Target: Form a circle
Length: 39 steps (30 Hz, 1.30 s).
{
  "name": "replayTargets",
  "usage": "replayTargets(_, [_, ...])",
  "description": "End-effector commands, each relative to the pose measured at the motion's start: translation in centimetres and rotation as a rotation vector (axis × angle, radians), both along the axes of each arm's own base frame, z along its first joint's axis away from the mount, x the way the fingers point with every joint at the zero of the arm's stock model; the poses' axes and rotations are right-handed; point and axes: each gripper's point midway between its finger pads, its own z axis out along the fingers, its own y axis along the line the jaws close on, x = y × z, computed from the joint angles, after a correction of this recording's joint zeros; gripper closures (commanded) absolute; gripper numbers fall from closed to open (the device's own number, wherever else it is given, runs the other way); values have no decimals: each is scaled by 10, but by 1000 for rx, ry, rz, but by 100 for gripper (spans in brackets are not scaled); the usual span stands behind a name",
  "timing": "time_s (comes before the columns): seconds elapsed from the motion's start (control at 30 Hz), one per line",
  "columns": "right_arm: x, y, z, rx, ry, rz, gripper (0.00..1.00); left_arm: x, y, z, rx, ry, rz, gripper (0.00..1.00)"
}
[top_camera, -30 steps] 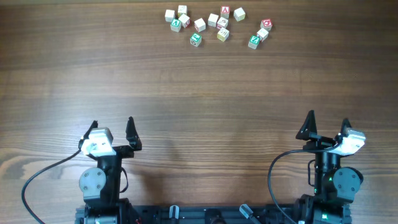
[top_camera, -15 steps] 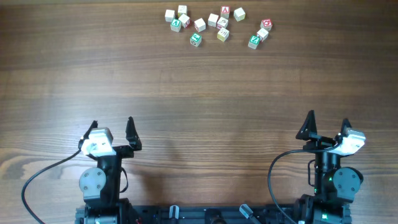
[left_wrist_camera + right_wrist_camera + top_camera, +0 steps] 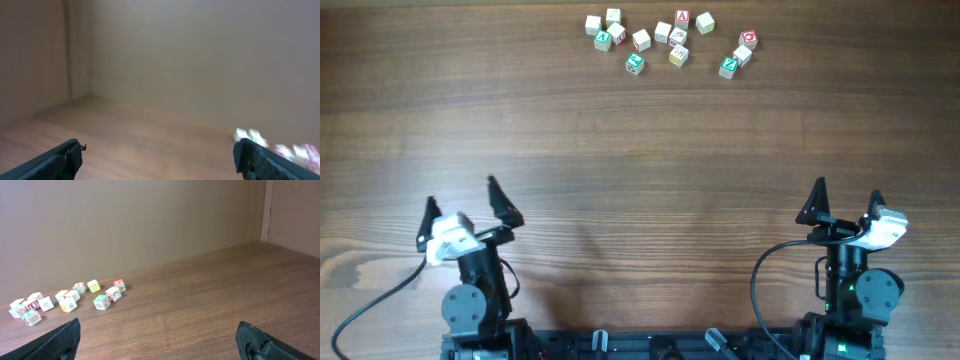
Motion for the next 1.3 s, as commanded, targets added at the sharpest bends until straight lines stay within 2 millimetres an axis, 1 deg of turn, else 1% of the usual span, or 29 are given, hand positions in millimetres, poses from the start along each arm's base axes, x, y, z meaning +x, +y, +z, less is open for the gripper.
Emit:
replayTargets(0.0, [0,1,1,8,-5,7,0,-9,13,18,1,-83,78,0])
replayTargets(0.1, [0,1,1,8,-5,8,0,-10,-2,42,28,-179,-7,0])
replayTargets(0.2, [0,1,1,8,-5,8,0,-20,-20,76,75,-323,-104,0])
replayTargets(0.23, [0,1,1,8,-5,7,0,-25,-27,88,95,-378,-137,0])
replayTargets(0.3, [0,1,1,8,-5,7,0,-45,-39,120,145,-527,-190,0])
replayTargets(0.4, [0,1,1,8,-5,7,0,-70,-45,152,186,-689,-201,0])
replayTargets(0.43, [0,1,1,8,-5,7,0,-75,-48,174,204,-744,-207,0])
replayTargets(0.5, [0,1,1,8,-5,8,0,-66,-50,185,211,-726,-226,0])
replayTargets(0.53, [0,1,1,8,-5,8,0,-42,-50,205,209,-683,-240,0])
replayTargets(0.6, [0,1,1,8,-5,8,1,-22,-51,224,214,-664,-252,0])
replayTargets(0.63, [0,1,1,8,-5,7,0,-7,-53,238,223,-656,-273,0])
replayTargets(0.7, [0,1,1,8,-5,7,0,31,-63,262,257,-634,-346,0])
replayTargets(0.77, [0,1,1,7,-5,8,0,67,-75,277,291,-609,-426,0])
replayTargets(0.8, [0,1,1,8,-5,7,0,81,-79,280,304,-597,-459,0])
replayTargets(0.83, [0,1,1,8,-5,7,0,101,-89,283,332,-580,-523,0])
replayTargets(0.9, [0,1,1,8,-5,7,0,132,-107,279,380,-547,-644,0])
replayTargets(0.93, [0,1,1,8,-5,8,0,141,-112,277,394,-538,-680,0])
replayTargets(0.97, [0,1,1,8,-5,7,0,152,-122,271,420,-530,-741,0])
replayTargets(1.0, [0,1,1,8,-5,7,0,159,-129,265,437,-521,-788,0])
replayTargets(1.03, [0,1,1,8,-5,7,0,169,-136,252,443,-496,-837,0])
replayTargets(1.07, [0,1,1,8,-5,7,0,179,-139,237,433,-458,-867,0])
replayTargets(1.13, [0,1,1,8,-5,8,0,204,-137,203,362,-337,-889,0])
replayTargets(1.17, [0,1,1,8,-5,7,0,212,-136,191,334,-291,-896,0])
replayTargets(1.2, [0,1,1,8,-5,7,0,216,-137,183,316,-261,-912,0])
replayTargets(1.23, [0,1,1,8,-5,7,0,215,-142,176,309,-232,-954,0])
replayTargets(1.27, [0,1,1,8,-5,7,0,215,-143,176,308,-231,-956,0])
